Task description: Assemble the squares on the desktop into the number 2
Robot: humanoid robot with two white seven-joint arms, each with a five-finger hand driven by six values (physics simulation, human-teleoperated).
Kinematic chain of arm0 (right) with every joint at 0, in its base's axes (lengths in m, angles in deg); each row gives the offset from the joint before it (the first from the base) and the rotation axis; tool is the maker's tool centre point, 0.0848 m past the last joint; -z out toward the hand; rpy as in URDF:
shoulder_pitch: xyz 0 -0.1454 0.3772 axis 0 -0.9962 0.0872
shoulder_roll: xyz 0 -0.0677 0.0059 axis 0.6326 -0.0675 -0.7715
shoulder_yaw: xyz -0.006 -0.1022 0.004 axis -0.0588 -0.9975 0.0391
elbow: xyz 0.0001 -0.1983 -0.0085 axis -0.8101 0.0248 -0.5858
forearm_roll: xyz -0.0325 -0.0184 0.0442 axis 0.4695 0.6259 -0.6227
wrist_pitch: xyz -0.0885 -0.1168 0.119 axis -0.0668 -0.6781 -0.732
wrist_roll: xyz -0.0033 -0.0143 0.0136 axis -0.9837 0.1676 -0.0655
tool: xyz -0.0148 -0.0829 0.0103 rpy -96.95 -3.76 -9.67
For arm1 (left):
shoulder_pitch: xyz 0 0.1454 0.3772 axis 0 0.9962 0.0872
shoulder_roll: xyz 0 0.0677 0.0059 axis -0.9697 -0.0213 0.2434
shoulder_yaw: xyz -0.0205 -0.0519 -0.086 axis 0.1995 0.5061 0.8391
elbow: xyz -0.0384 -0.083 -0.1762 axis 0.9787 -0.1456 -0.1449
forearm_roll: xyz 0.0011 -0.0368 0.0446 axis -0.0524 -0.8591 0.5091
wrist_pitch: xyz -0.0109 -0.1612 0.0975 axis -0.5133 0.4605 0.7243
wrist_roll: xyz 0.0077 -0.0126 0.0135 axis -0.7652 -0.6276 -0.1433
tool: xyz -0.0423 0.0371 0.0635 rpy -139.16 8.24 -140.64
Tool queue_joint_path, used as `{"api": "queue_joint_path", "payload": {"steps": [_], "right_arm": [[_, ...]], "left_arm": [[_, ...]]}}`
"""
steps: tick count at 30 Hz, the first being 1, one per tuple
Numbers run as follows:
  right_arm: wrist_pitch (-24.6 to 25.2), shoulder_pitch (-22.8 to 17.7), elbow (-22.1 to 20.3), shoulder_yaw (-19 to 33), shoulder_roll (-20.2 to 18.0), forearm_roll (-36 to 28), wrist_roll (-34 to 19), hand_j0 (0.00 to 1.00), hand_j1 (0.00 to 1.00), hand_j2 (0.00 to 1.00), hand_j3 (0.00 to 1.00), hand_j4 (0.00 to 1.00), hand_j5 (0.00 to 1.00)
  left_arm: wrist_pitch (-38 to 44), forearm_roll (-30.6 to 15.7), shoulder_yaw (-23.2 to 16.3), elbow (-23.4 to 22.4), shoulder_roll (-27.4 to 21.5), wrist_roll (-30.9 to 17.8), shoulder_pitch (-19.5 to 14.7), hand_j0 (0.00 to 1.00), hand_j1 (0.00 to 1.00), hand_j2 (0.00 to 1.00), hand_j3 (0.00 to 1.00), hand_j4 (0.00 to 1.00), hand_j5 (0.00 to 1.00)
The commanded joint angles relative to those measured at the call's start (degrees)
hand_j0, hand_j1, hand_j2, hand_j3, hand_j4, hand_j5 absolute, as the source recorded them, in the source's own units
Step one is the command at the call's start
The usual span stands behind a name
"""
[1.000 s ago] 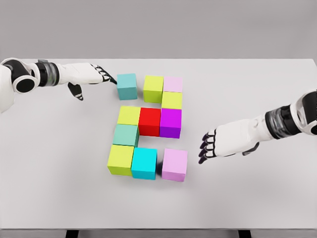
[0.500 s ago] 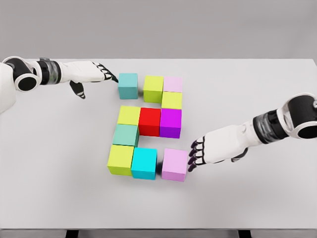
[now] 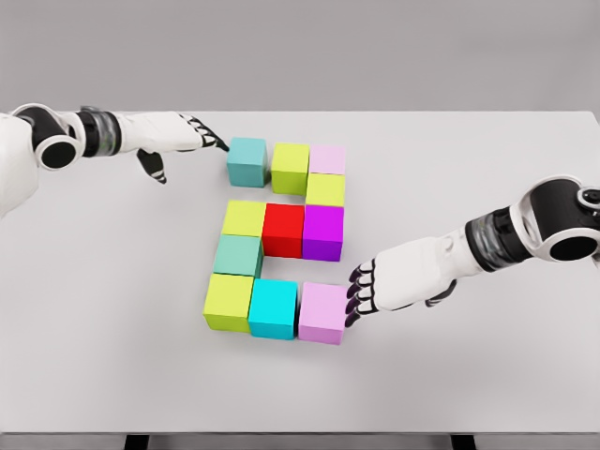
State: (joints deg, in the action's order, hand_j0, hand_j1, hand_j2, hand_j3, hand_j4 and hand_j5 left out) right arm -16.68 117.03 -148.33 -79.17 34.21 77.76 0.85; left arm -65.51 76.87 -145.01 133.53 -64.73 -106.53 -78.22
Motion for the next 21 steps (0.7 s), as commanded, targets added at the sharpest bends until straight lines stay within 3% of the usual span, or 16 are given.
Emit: {"api": "queue_joint_path", "payload": {"steps": [1,21], "right_arm": [[0.1,0.0,0.1,0.1,0.1,-0.2,0.0,0.98,0.98,0.98,0.98,0.98,0.98],[0.1,0.0,0.0,0.3,0.7,-0.3,0.0,0.98,0.98,0.98,0.98,0.98,0.98]], "left_arm": [[0.1,-0.3,0.1,-0.1,0.4,0.0,0.0,1.0,1.0,1.0,1.0,1.0,1.0],[0.1,-0.3,0.1,-0.2,1.0,0.0,0.0,1.0,1.0,1.0,1.0,1.0,1.0]]}}
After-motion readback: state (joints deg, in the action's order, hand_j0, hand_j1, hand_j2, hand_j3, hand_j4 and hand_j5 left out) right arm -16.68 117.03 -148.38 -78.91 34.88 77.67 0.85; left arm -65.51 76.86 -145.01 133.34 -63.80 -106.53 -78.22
